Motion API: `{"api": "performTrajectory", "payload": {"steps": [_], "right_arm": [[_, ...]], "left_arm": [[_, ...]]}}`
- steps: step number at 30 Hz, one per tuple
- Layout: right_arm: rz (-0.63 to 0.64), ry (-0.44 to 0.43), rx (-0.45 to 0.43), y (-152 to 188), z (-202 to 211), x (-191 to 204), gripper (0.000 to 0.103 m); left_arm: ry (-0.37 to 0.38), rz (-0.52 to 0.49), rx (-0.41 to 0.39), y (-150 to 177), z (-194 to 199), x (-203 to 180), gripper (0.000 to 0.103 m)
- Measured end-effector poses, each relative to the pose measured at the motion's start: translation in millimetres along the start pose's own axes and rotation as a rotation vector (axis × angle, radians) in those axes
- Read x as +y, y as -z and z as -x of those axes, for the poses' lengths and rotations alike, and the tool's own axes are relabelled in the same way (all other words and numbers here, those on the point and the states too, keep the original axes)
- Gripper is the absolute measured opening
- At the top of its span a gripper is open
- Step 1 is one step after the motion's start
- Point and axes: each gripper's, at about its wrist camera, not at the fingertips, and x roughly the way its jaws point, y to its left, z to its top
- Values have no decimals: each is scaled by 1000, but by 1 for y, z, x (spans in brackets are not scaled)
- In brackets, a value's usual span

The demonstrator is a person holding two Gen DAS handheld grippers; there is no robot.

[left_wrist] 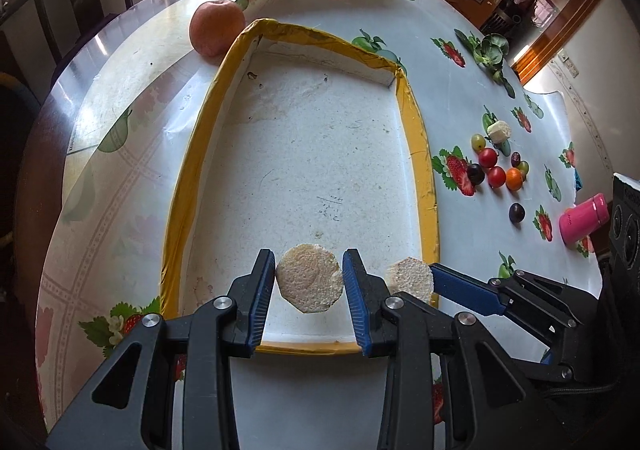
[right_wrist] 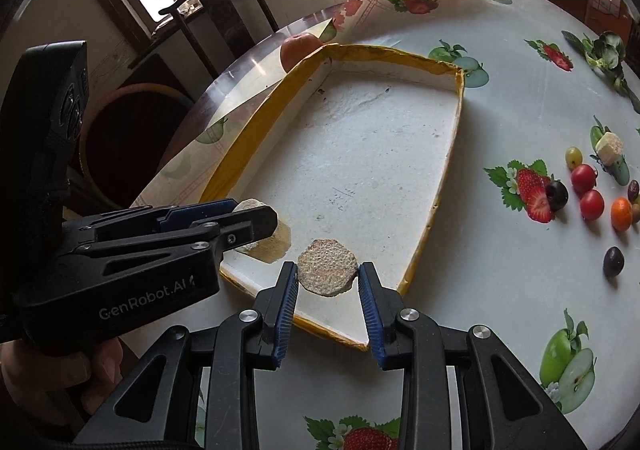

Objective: Organize fruits
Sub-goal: 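Carry both slices into the yellow tray and open both grippers, then withdraw both grippers from the tray toward the dark fruits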

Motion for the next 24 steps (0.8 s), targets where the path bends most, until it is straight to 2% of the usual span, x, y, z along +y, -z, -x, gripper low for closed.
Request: {"api": "performTrajectory", "payload": {"steps": [7,10,13,17,21,24], "right_arm": [[18,19,60,-6,-37,-2,32],[20,18,86,-5,-48,-3,32],[31,28,116,-2,-56,-3,38],[45,32,102,1,-50,-1,58],[48,26,79,1,-35,-1,59],[34,23,54,5,-18,-5,59]], "left_arm": [[-21,8,44,-2,-24,11,33],[-7,23,42,-4,-27,14,34],[-55,7,61,-6,-31,13,48],[-53,11,65,-5,-28,15,48],[-54,0,56,-4,-19,11,48],[-57,-10,39,-2,-9,8,55]]}}
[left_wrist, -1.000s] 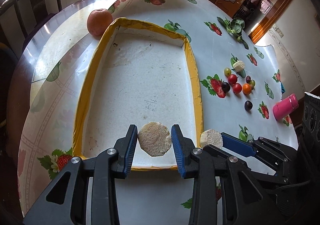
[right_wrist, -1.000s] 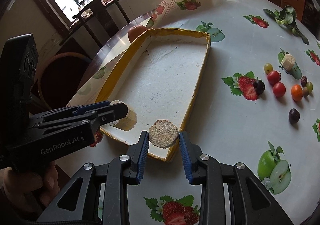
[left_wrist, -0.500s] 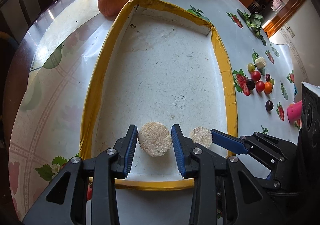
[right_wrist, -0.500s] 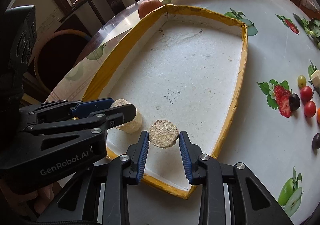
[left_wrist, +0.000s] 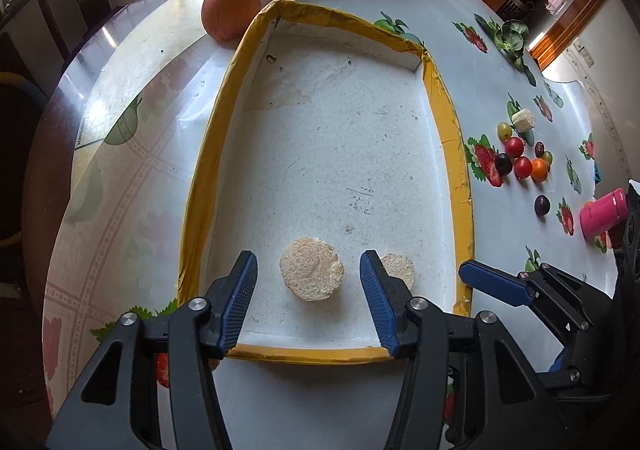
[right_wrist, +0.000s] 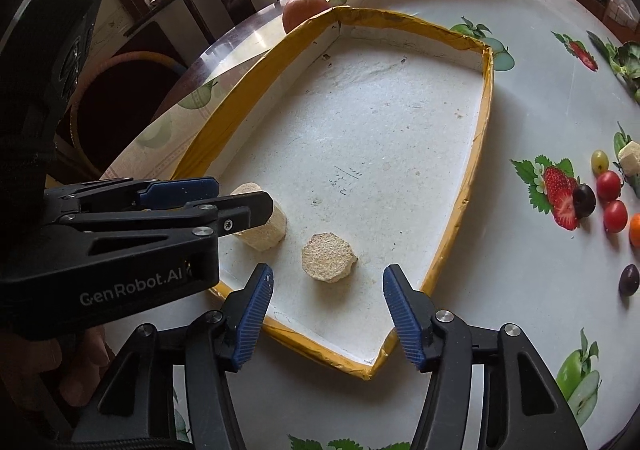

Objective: Organize fruits
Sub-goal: 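Withdraw both grippers from the tray toward the dark fruits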

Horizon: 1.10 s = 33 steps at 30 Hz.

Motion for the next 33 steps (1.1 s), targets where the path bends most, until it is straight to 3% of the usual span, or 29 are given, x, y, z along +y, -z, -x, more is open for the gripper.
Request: {"api": "performTrajectory", "payload": {"steps": [6,14,33], "right_arm": [[-53,3,-48,16,31,-17,59],[-169,49,-79,47,63,-62,59],[-346,125,-122,102,98,-139,59]], "left_arm": [[29,1,-17,3,12,-10,57],[77,-84,-26,4,19,-63,57],[144,-221,-2,7,10,-148,57]]}}
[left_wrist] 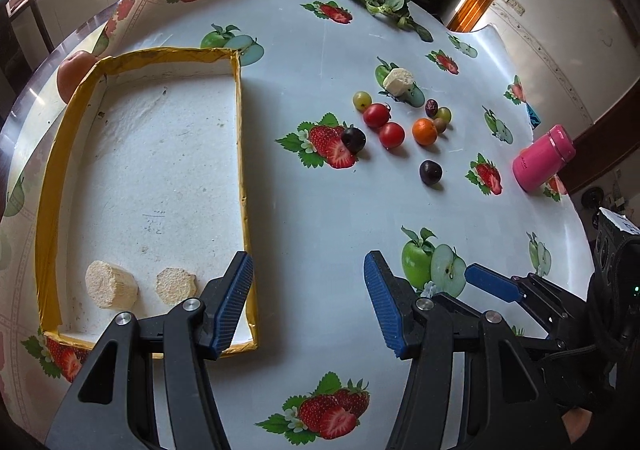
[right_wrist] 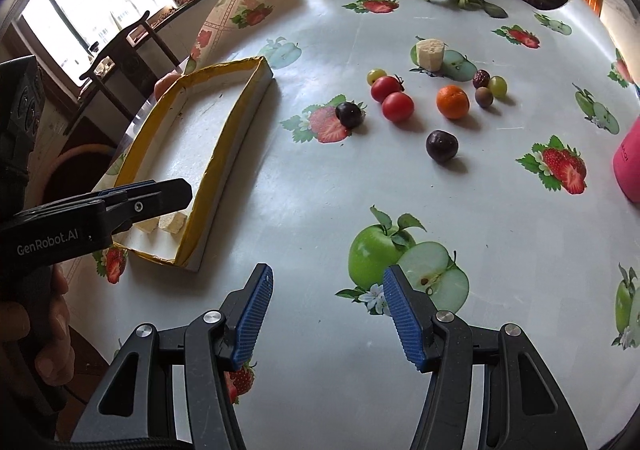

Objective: Organize fruits
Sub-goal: 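Withdraw both grippers from the tray toward the dark fruits, then grasp a black plum with the left gripper while the right gripper grasps a dark plum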

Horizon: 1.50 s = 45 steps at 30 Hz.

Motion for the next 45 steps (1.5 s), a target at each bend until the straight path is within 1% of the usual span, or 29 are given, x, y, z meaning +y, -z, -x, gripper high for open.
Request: {"api": "performTrajectory", "payload": {"steps": [11,16,21,28,33,35,37,38,39,40,41,43,45], "right_arm": [[-79,28,-14,-8,-5,-34,59],[-111,43,-22,-19,-16,-48,59],[-146,56,-33,-37,-29,-62,58],[-172,85,-38,-68,-51,-80,53],[-165,101,-23,-84,-67,-86,51],[-163,106,-16,-87,-72,-87,47],[-152,113,-21,-89,-75,-87,45],[-145,115,-21,-90,-76,-85,44],[-137,119,-21,-91,-76,-84,42],[-131,125,-21,-92,-77,-83,39],[-127,122,-23,-92,-78,-83,34],[-125,108,-25,-91,-77,-81,27],[-118,114,-34,-89,-75,-79,27]], "left_arm": [[10,-36,22,-17,-21,-18,57],[14,-63,31,-33,-36,-28,57],[17,-65,52,-54,-60,-34,57],[3,-79,72,-82,-95,-43,57],[-9,-106,91,-94,-117,-47,57],[-24,-118,101,-97,-126,-48,56],[-22,-123,114,-98,-135,-48,56],[-24,-125,113,-98,-137,-48,55],[-32,-142,93,-98,-137,-50,52],[-43,-158,87,-98,-138,-53,46],[-43,-168,85,-99,-138,-54,35],[-26,-167,86,-100,-139,-54,22],[-18,-166,91,-101,-138,-53,22]]}}
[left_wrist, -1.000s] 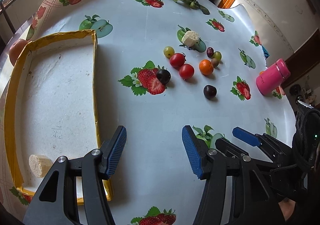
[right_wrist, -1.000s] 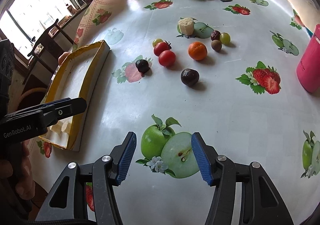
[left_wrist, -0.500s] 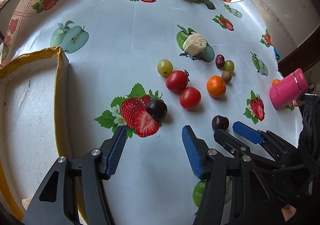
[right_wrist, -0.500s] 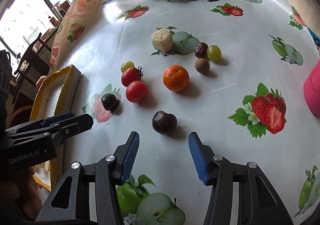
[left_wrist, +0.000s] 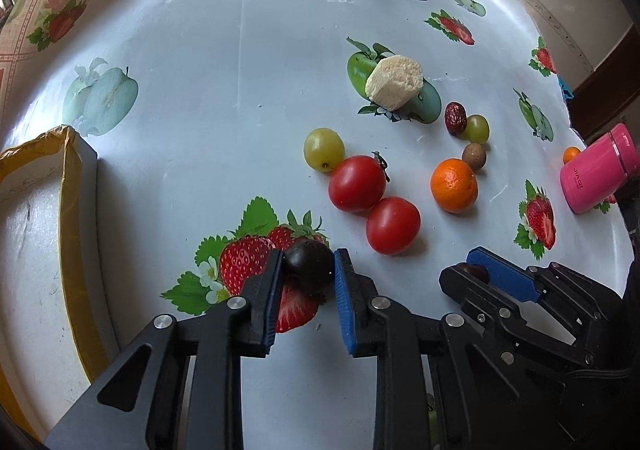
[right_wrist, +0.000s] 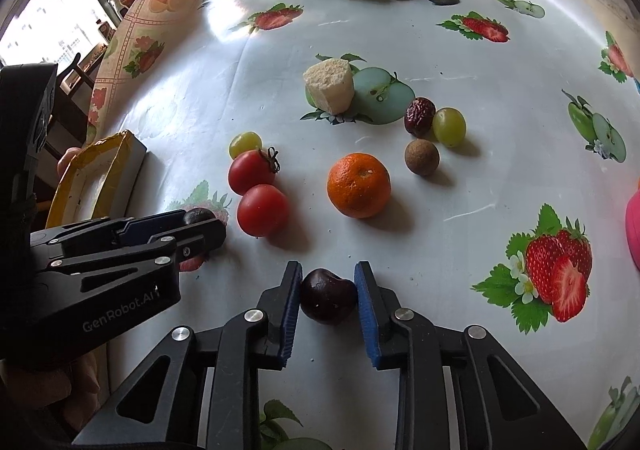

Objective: Organize fruits
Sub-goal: 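Grasp a black plum with the left gripper while the right gripper grasps a dark plum, then carry both plums into the yellow tray and open both grippers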

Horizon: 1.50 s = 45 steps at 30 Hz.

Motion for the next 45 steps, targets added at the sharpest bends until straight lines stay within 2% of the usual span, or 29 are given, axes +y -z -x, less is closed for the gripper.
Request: {"api": "performTrajectory", "payload": {"steps": [9,19,34,45], "right_arm": [[-30,-32,-1,20,21,-3,26],[-31,-53,-20,35,49,10,26],[50,-123,-52,44,81,69,26],[130,-160,-57,53,92,116,26]], "left_arm": [[39,35,-21,19,27,5,22],[28,52,-52,53,64,10,22],[1,118,-120,92,119,42,22],[-22,157,-143,112,139,68,22]]}}
